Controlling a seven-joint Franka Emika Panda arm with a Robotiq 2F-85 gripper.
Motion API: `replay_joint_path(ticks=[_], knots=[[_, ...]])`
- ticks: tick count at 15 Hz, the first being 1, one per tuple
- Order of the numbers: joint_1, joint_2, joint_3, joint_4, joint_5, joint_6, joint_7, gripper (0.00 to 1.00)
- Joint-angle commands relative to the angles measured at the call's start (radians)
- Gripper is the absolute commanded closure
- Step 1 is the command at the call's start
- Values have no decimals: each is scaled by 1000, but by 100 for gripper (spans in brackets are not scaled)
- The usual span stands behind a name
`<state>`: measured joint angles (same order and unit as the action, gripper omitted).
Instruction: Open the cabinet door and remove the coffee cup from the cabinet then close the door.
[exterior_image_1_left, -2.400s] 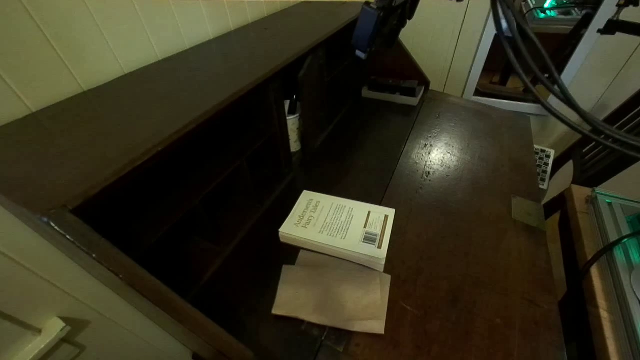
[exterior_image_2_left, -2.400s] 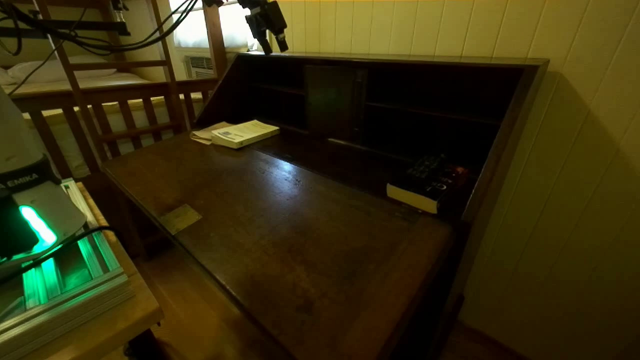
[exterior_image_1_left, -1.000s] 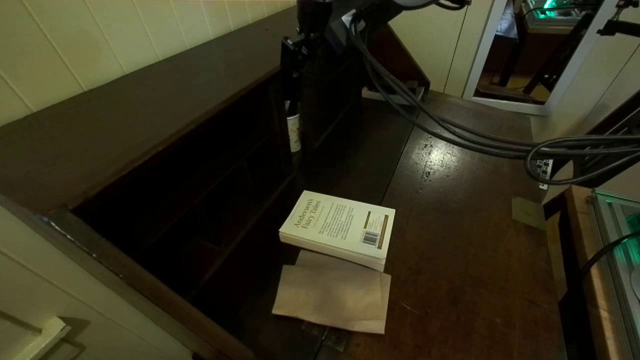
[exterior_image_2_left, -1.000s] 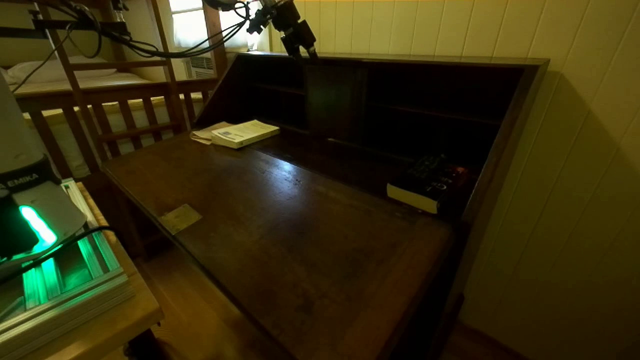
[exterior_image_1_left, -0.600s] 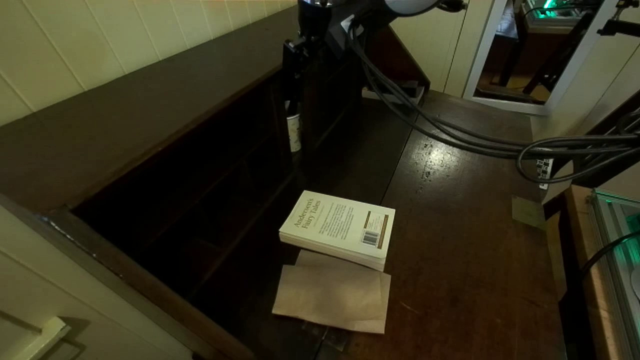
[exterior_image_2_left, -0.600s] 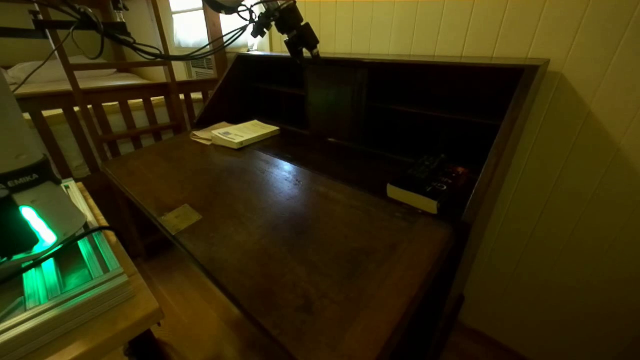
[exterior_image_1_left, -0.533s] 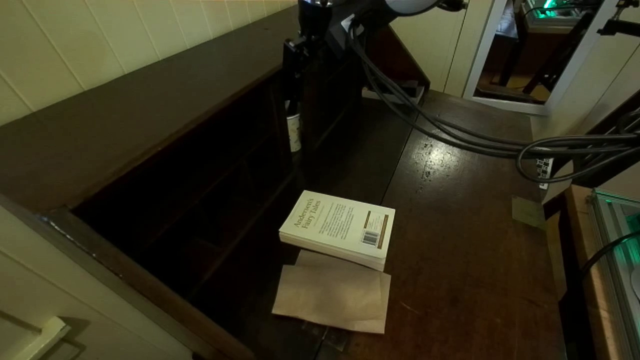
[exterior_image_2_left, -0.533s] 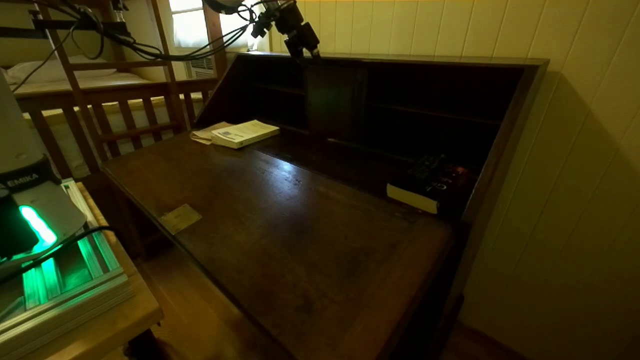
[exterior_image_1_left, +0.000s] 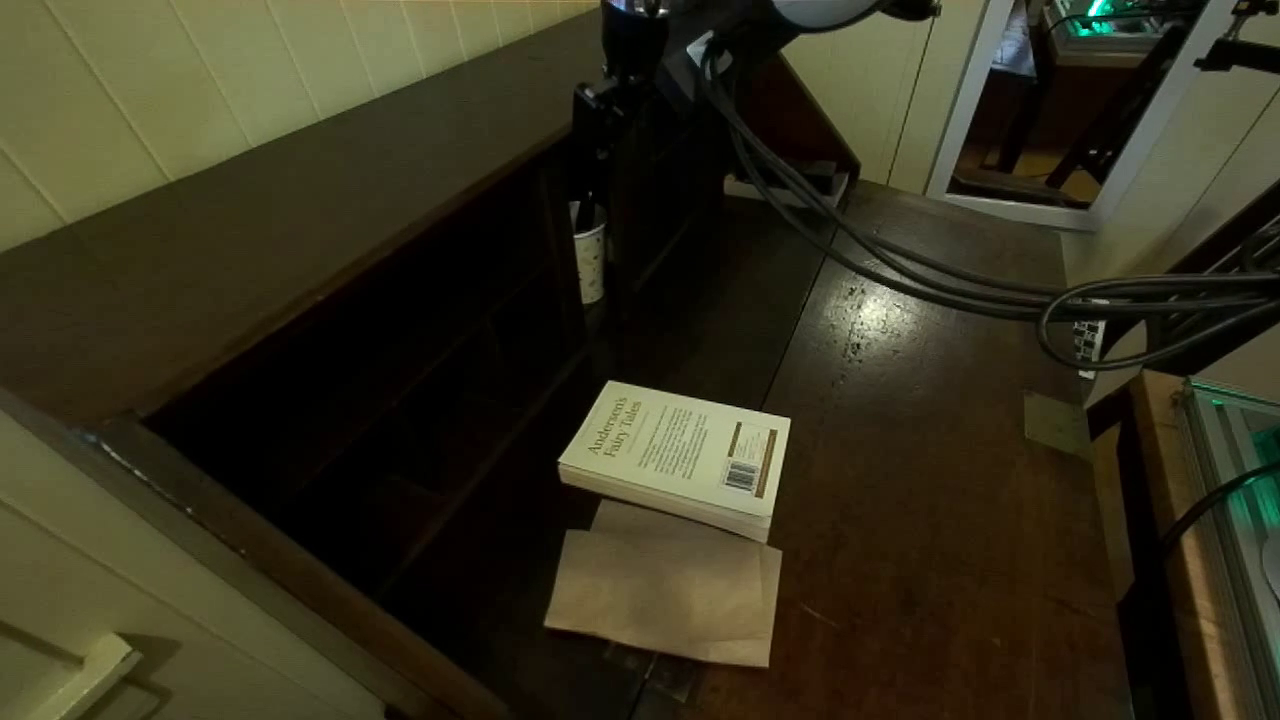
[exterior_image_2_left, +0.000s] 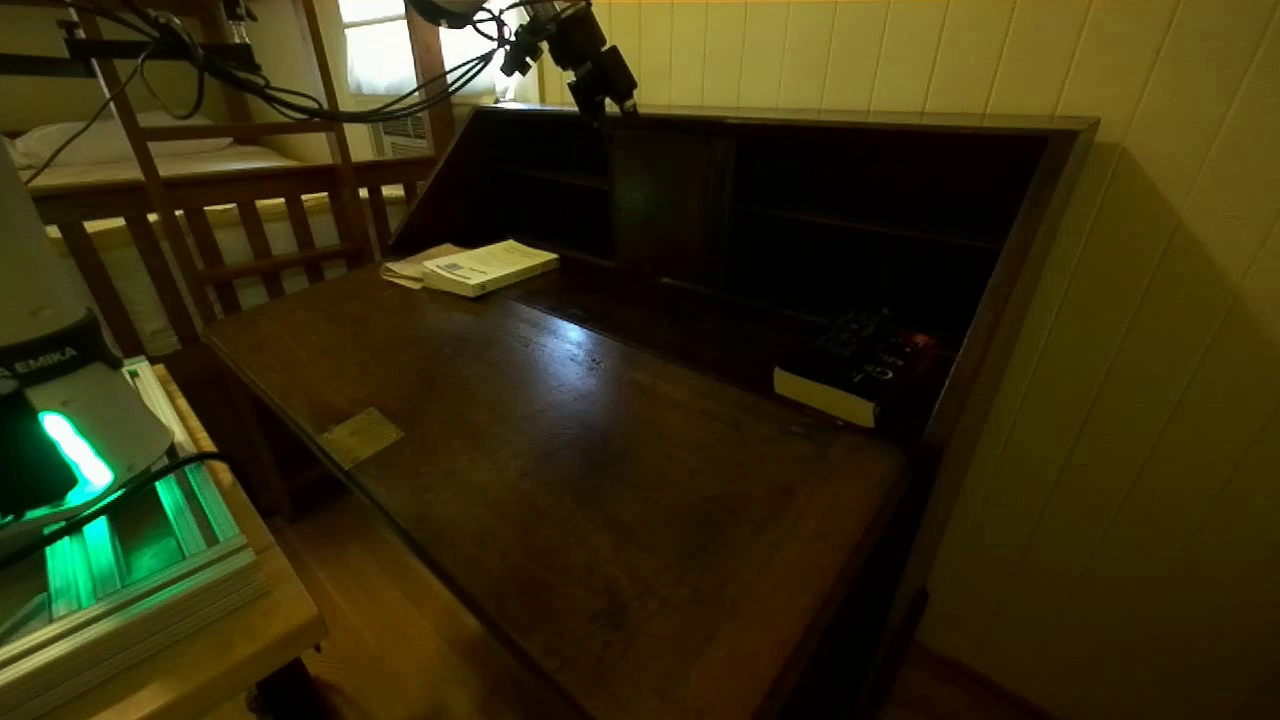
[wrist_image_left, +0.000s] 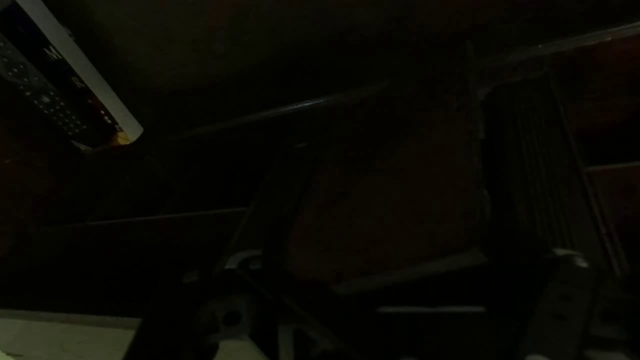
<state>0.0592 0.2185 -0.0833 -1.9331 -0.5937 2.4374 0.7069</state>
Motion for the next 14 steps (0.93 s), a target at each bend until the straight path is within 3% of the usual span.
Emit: replay_joint_path(ticks=[1, 7, 14], knots=[[13, -52, -15, -34, -20, -101, 7, 0], [-3, -134, -4, -89, -59, -228, 7, 0], [-47, -201, 2, -193, -101, -156, -17, 0]])
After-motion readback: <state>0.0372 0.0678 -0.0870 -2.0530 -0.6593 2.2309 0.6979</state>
